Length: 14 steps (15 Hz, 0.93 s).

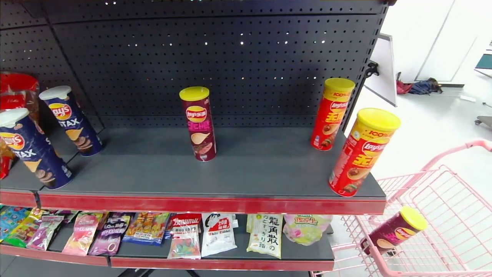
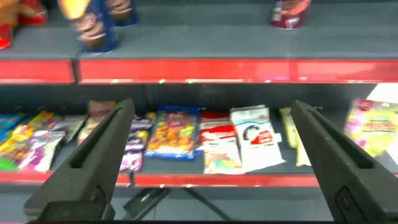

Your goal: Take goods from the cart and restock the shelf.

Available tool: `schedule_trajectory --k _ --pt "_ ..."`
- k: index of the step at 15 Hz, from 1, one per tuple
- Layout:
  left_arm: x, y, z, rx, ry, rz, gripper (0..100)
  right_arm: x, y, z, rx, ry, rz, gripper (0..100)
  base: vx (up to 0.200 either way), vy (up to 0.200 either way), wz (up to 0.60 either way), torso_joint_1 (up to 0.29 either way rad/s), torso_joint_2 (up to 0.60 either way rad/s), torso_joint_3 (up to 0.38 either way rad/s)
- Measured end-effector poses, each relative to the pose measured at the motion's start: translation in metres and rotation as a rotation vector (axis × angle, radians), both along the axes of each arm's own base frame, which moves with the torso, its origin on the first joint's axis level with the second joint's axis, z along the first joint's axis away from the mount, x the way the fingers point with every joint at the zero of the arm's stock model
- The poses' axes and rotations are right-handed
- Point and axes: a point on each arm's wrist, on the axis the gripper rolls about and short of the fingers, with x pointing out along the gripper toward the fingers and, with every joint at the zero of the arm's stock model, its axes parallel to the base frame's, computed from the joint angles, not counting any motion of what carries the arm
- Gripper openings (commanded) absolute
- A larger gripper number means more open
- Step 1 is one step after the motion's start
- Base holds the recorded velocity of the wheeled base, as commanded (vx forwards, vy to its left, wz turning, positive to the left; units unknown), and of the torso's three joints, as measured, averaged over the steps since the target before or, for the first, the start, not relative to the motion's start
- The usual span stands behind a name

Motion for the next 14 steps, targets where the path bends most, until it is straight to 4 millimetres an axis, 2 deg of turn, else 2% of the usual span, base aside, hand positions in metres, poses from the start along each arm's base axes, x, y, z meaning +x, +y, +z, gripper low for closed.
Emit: schedule_trajectory --k 7,14 --pt "0.0 0.0 0.0 0.0 0.0 -0.001 100 0.0 0.0 0.0 -0.001 0.0 -0.001 100 0.0 0.0 -0.6 0.004 0.0 0.004" --pt "0.0 0.0 0.0 0.0 0.0 -0.001 100 0.0 0.0 0.0001 0.0 -0.001 -0.001 100 0.0 0.0 0.0 0.0 0.0 0.0"
